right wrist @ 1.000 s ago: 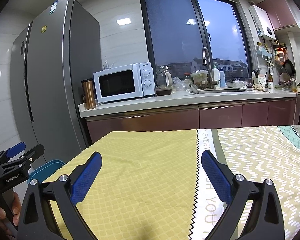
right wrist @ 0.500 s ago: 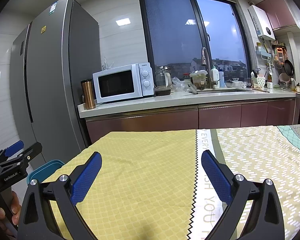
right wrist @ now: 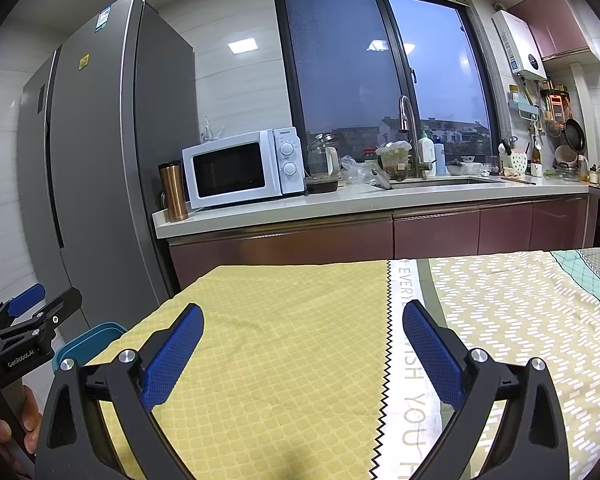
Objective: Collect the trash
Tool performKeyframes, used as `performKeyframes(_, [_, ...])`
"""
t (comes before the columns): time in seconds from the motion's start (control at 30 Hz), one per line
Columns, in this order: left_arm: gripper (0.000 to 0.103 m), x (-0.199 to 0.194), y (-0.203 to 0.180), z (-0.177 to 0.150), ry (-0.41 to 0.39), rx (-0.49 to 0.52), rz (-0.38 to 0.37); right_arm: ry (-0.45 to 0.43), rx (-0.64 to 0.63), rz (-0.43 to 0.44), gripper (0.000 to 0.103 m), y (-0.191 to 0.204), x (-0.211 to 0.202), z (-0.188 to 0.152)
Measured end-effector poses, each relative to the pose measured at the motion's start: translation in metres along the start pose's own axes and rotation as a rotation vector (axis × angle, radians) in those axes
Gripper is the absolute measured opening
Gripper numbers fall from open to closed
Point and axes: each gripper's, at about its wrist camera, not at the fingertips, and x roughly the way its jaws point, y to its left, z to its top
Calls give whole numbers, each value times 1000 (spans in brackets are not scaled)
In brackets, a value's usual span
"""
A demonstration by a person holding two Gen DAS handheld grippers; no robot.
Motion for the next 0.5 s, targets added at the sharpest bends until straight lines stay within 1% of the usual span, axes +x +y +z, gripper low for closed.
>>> performKeyframes(0.5, [97,0,-1,1,-2,4,0,-1,-1,-2,96,1,-1,2])
